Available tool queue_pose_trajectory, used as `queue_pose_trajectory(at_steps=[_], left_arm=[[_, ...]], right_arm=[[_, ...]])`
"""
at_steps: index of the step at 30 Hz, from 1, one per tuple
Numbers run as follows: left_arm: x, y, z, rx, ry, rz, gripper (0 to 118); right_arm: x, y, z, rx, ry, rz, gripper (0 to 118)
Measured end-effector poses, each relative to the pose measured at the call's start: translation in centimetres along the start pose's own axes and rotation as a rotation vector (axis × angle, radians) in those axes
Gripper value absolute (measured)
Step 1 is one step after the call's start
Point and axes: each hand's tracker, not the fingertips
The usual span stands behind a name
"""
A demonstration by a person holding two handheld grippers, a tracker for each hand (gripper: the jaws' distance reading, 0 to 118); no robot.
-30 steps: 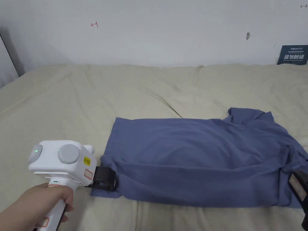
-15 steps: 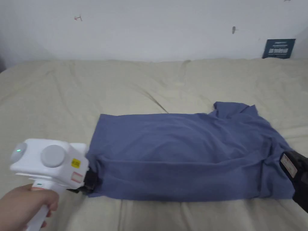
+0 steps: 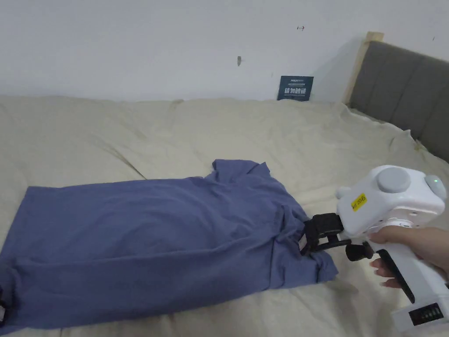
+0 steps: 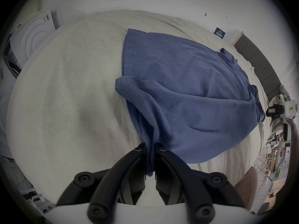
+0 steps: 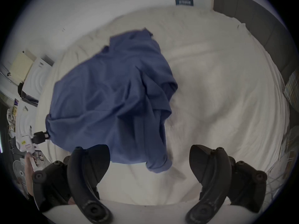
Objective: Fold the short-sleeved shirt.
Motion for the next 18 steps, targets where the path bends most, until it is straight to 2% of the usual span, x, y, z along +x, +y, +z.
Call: queue_pose_trajectory(at_steps=[4, 5, 6, 7, 8, 11, 14, 18], left_arm=[[0.0, 0.1, -0.1, -0.006, -0.001, 0.009, 9], [-0.1, 0.2, -0.1, -0.011, -0.003, 0.013, 9], [-0.2, 0.2, -0.2, -0.015, -0.005, 0.016, 9], [-0.3, 0.2, -0.1, -0.017, -0.007, 0.019, 9], [-0.3, 0.2, -0.1, -0.018, -0.01, 0.022, 9], [-0.3, 0.3, -0.1, -0.024, -0.012, 0.023, 9], [-0.5, 0.4, -0.1, -0.031, -0.012, 0.017, 9], [-0.2, 0.6, 0.7, -0.028, 0.009, -0.015, 9]], right_arm=[[0.1, 0.4, -2.3, -0.024, 0.022, -0.057, 101], [0.1, 0.5, -2.7, -0.026, 0.014, -0.069, 94], [0.2, 0.5, -2.8, -0.017, -0.002, -0.079, 59], [0.5, 0.5, -2.8, 0.008, -0.004, -0.08, 9], [0.5, 0.1, -2.9, 0.022, 0.003, -0.083, 2], [0.9, -2.0, -3.6, 0.0, 0.044, -0.136, 2], [0.5, -2.7, -2.5, 0.02, 0.039, -0.081, 2], [0.5, -1.8, -0.8, 0.058, 0.05, -0.068, 2]])
